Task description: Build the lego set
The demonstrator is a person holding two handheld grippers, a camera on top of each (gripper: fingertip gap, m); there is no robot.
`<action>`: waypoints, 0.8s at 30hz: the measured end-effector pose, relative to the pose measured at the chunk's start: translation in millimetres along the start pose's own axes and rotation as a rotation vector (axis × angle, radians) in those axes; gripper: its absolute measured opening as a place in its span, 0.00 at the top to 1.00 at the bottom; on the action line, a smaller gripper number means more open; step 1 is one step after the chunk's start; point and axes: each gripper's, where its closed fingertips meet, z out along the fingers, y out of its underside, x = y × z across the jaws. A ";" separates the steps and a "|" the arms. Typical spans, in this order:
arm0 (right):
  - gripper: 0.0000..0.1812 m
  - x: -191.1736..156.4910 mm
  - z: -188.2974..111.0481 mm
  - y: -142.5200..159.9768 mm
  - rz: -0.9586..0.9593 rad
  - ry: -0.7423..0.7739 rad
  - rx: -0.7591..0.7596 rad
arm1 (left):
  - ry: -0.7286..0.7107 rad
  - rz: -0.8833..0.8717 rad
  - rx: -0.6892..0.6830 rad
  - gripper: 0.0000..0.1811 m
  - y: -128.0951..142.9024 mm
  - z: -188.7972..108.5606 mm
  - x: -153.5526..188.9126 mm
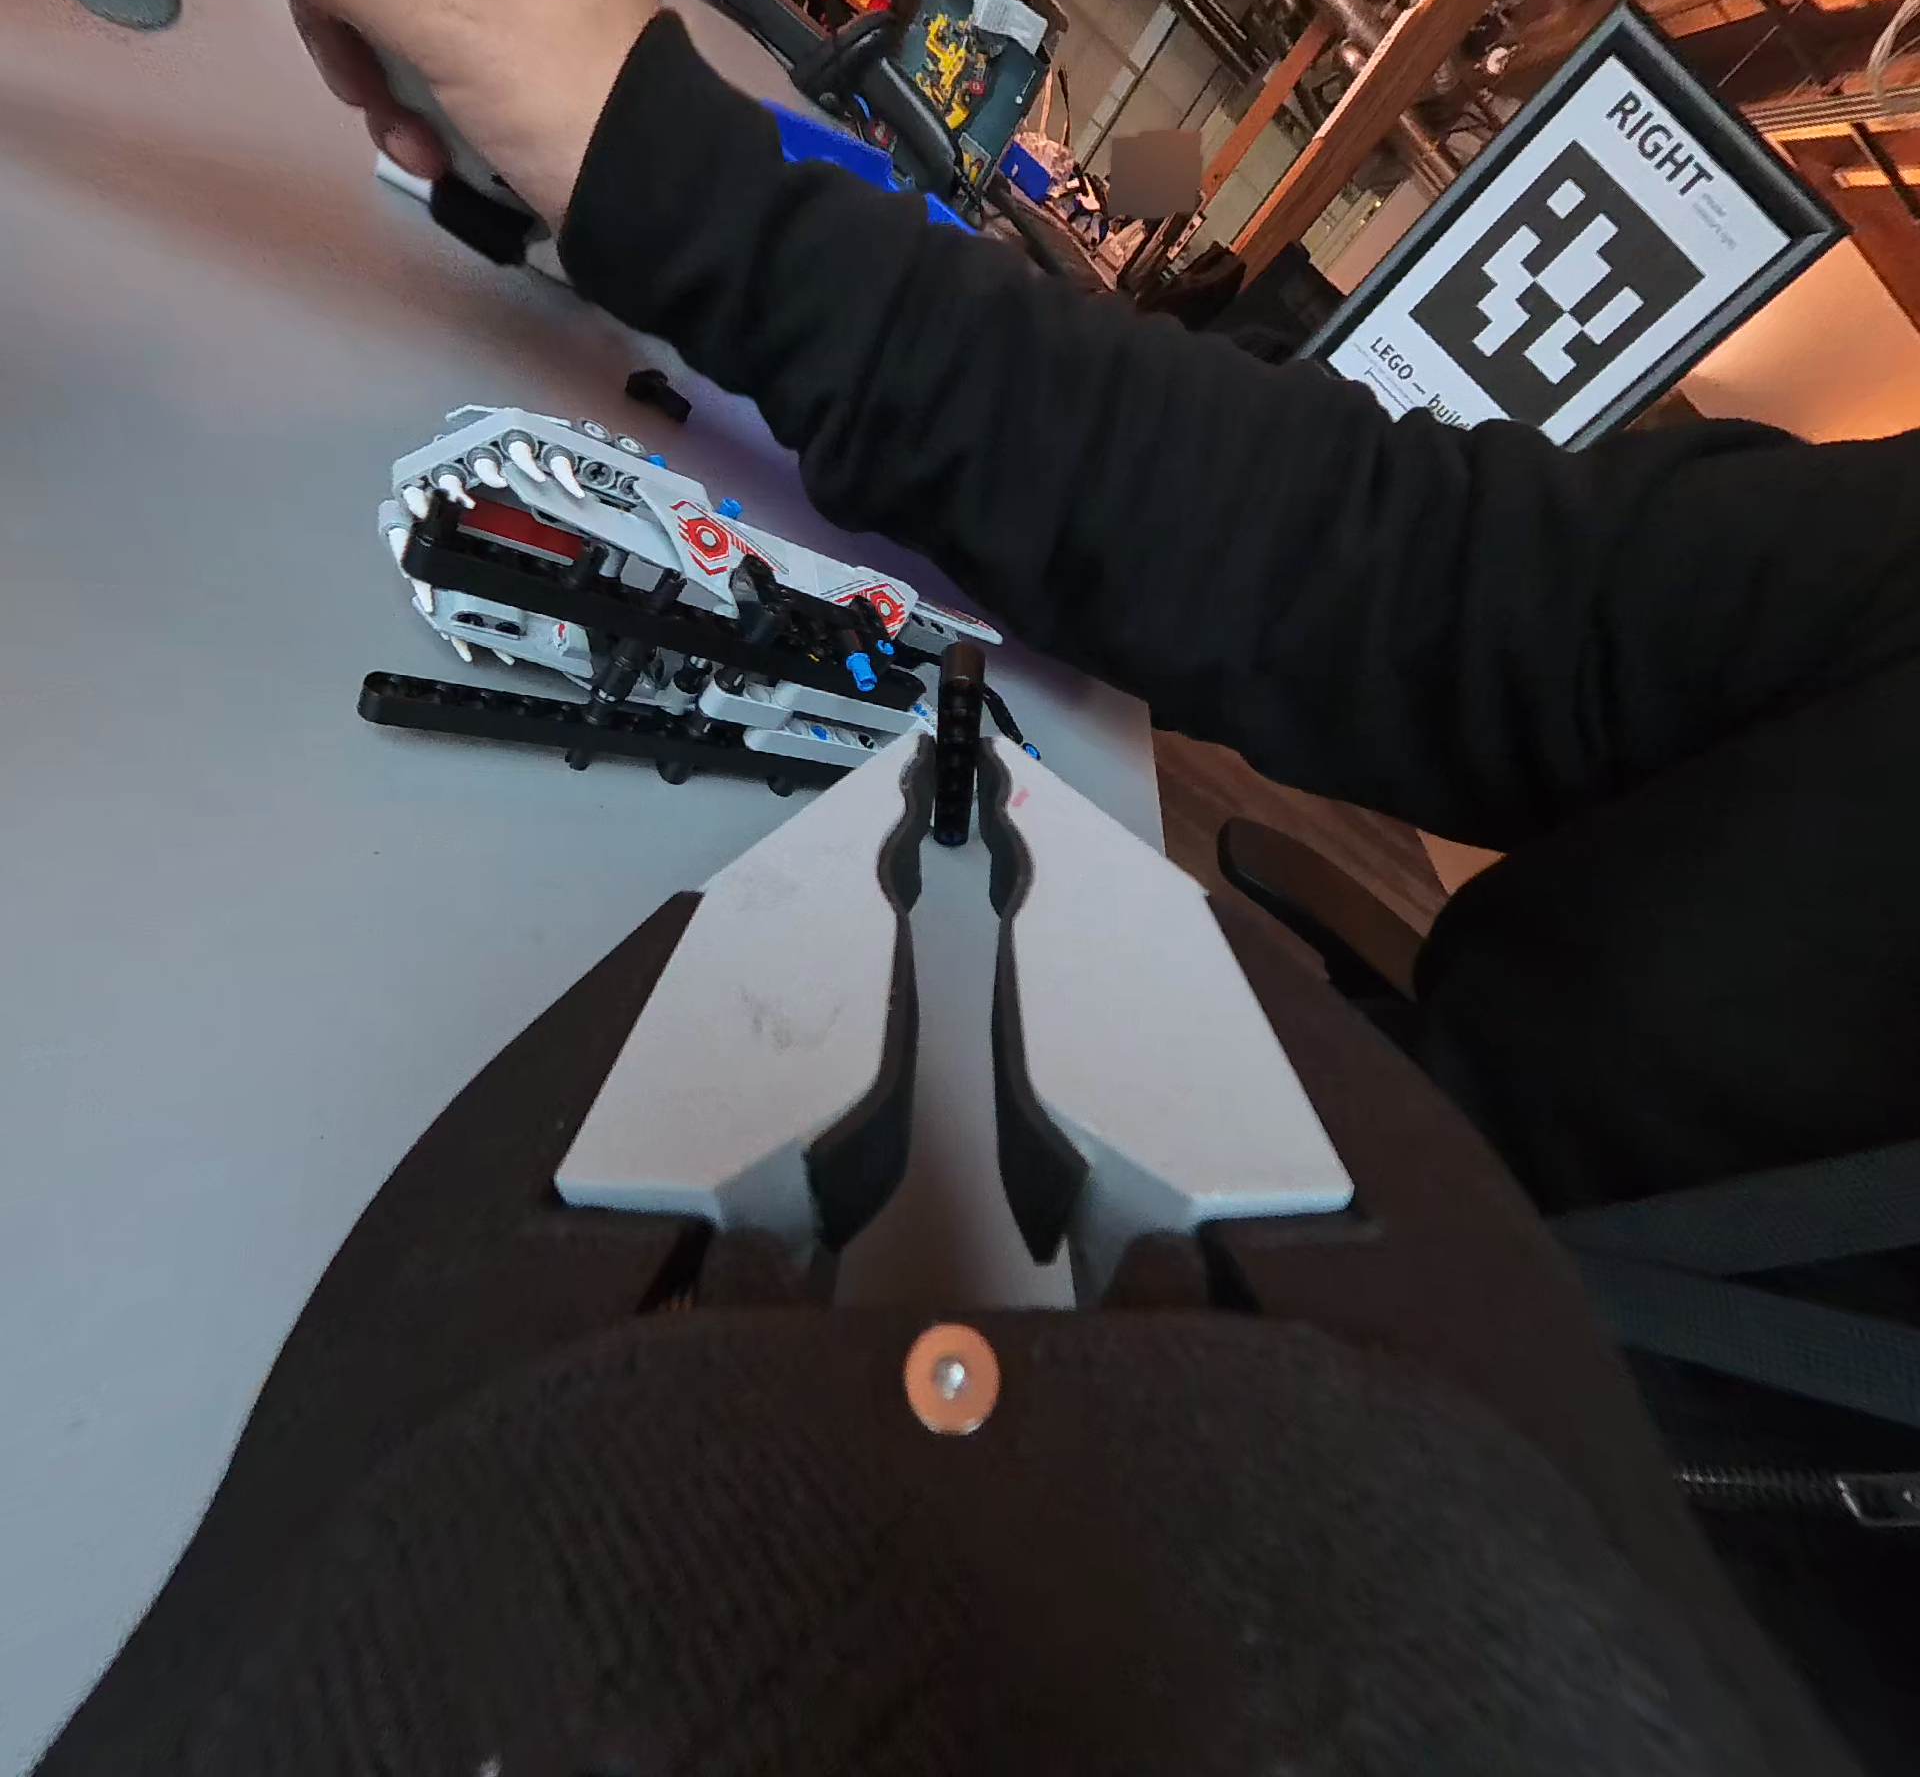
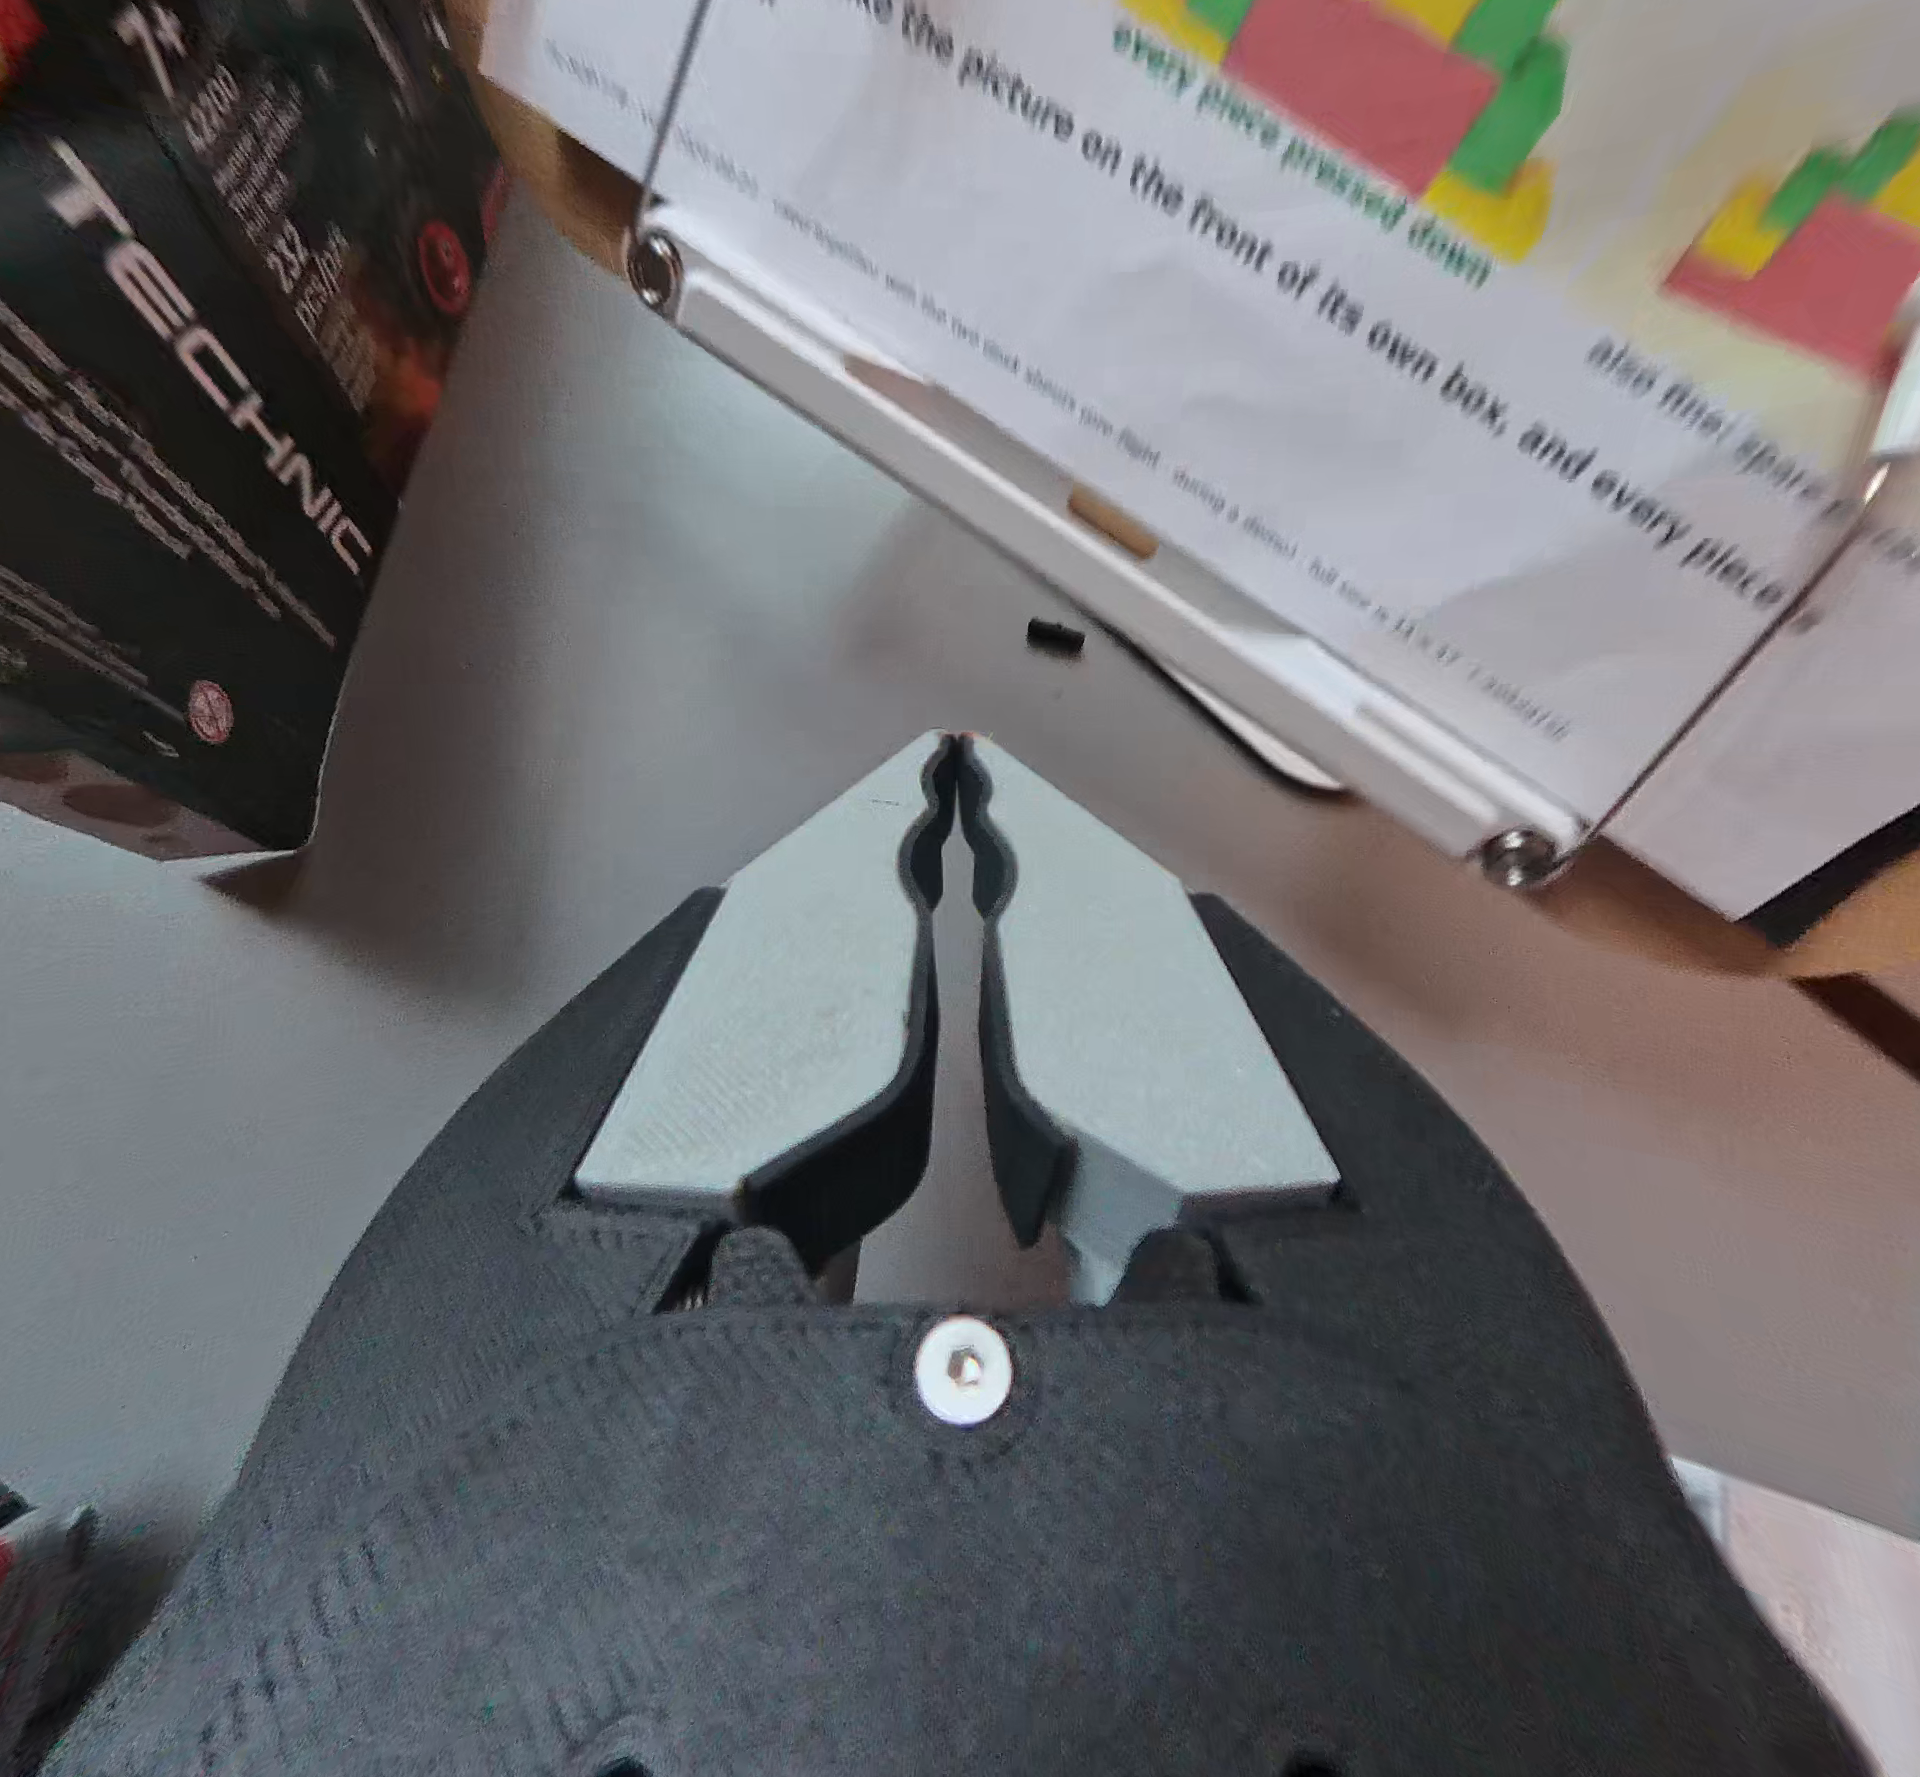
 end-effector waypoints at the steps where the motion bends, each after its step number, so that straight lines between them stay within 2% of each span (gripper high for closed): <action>1: 1.00 1.1 1.6 -2.5 -0.012 0.004 -0.005 | 0.001 -0.002 0.001 0.97 -0.2 -0.2 -0.1; 6: 1.00 -3.3 30.0 -10.9 -0.101 -0.067 -0.048 | 0.000 -0.002 -0.012 0.97 1.6 1.2 -0.2; 11: 1.00 -19.1 49.9 -12.6 -0.064 -0.161 -0.097 | 0.003 -0.011 -0.008 0.97 1.2 0.6 -0.8; 24: 1.00 -20.6 55.2 -8.9 -0.074 -0.241 -0.146 | 0.013 -0.029 -0.011 0.97 1.6 0.6 -1.5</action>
